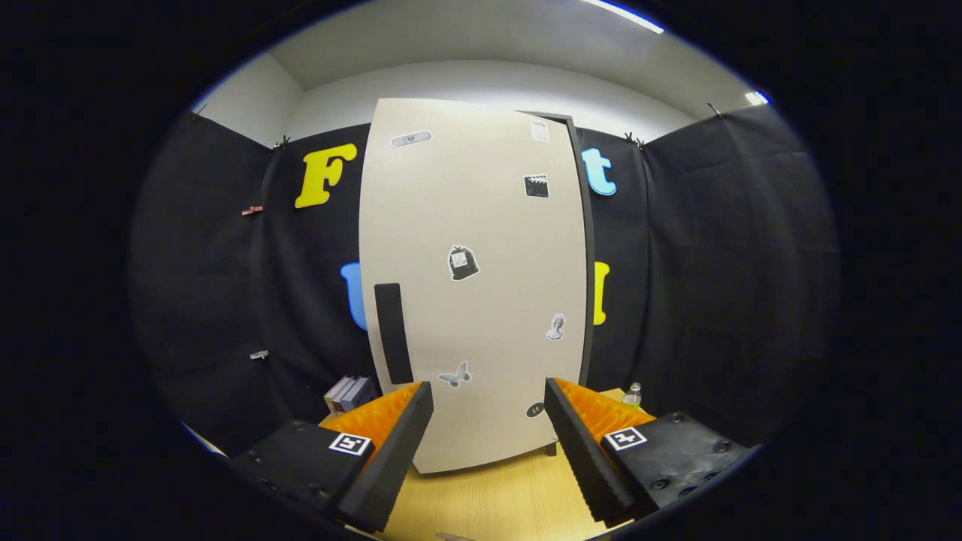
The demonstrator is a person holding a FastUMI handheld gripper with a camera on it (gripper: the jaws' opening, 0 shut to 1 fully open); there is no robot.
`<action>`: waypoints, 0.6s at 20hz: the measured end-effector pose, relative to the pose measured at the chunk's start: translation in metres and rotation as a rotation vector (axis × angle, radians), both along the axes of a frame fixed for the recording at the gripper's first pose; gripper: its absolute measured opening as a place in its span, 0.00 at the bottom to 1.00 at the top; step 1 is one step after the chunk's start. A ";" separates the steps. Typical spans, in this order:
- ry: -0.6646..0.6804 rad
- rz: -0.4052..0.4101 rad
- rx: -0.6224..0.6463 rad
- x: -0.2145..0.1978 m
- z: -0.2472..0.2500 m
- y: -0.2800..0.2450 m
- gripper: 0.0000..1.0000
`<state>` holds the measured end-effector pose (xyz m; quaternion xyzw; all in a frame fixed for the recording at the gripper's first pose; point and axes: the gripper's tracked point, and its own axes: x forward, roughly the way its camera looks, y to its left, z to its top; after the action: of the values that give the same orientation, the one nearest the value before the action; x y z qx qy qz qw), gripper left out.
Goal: Open the shoe cabinet door, grab the shoes and put them into the shoe cabinet, then close the shoe cabinet door.
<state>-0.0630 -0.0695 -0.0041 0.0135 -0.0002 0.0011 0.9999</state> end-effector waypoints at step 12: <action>-0.022 -0.003 0.003 -0.009 0.002 -0.005 0.96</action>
<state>-0.0724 -0.0748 -0.0023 0.0148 -0.0110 0.0000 0.9998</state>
